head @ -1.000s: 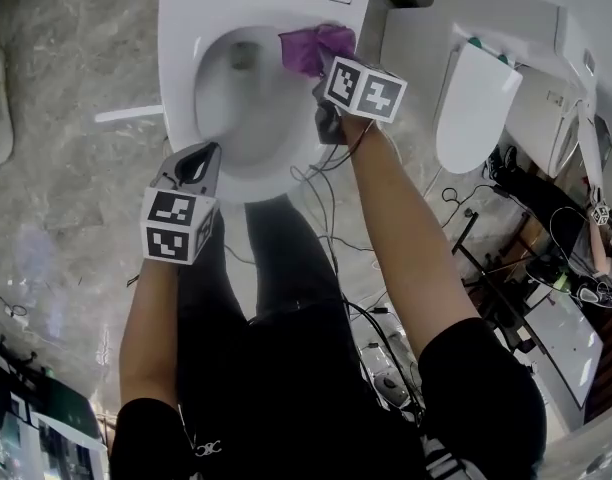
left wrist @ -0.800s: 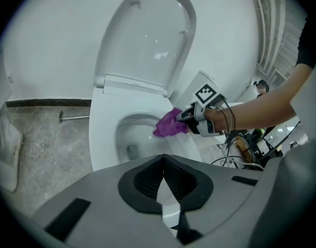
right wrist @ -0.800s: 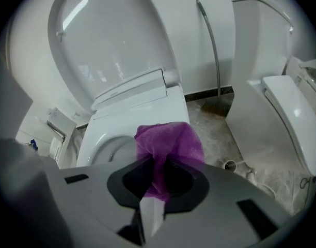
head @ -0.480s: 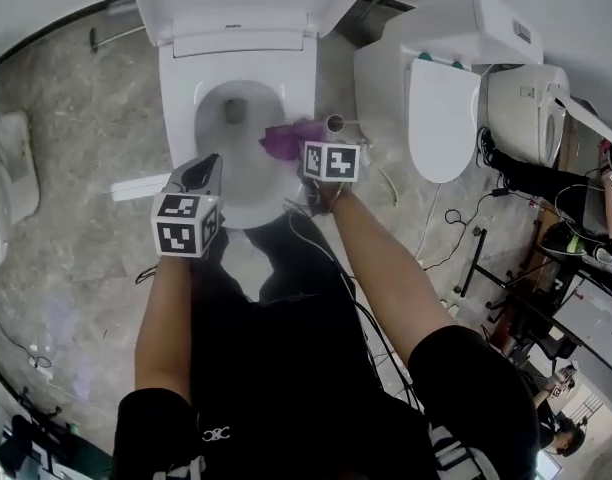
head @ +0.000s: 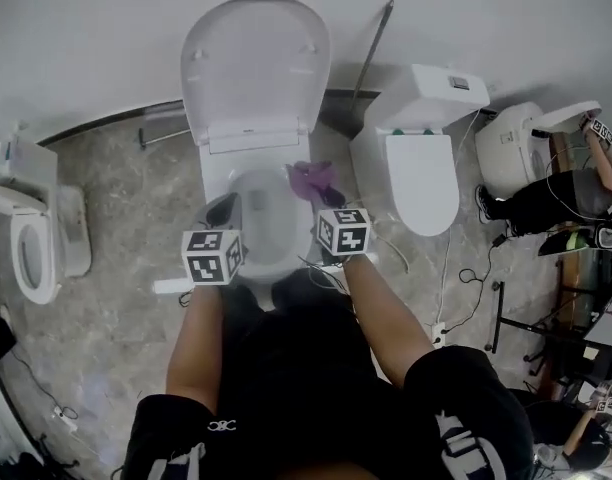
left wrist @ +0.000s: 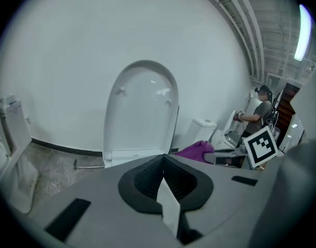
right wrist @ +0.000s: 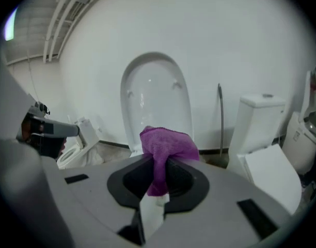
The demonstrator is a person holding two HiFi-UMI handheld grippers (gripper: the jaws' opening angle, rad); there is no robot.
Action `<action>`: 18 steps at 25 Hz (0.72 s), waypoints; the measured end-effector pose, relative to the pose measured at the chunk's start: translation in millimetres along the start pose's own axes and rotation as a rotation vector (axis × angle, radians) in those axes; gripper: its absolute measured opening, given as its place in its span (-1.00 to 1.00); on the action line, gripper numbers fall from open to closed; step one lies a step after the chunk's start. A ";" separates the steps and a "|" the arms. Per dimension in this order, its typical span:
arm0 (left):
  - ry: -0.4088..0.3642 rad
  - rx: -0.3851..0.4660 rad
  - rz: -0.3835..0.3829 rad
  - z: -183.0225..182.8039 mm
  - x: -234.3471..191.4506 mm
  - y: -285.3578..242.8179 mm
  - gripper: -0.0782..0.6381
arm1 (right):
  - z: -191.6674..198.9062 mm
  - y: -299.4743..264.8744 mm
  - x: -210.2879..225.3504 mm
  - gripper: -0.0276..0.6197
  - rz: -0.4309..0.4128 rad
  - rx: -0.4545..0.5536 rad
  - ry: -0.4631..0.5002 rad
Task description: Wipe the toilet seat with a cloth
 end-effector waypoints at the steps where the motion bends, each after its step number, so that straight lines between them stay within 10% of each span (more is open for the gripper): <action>1: 0.010 0.005 -0.005 -10.8 5.5 7.9 -0.76 | -21.5 13.9 -3.2 -0.74 0.003 0.048 0.010; 8: 0.039 0.043 -0.031 -100.9 32.0 60.7 -0.76 | -161.3 98.9 -43.5 -0.74 -0.014 0.358 0.039; 18: -0.232 0.152 -0.089 -217.9 53.3 102.7 -0.76 | -248.5 153.2 -100.7 -0.74 -0.053 0.493 0.040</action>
Point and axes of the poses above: the fingertips, and each gripper's own axes: y backward along the fingers, x to its right, z out of its underside, the point moved 5 cm from there along y, backward along the fingers
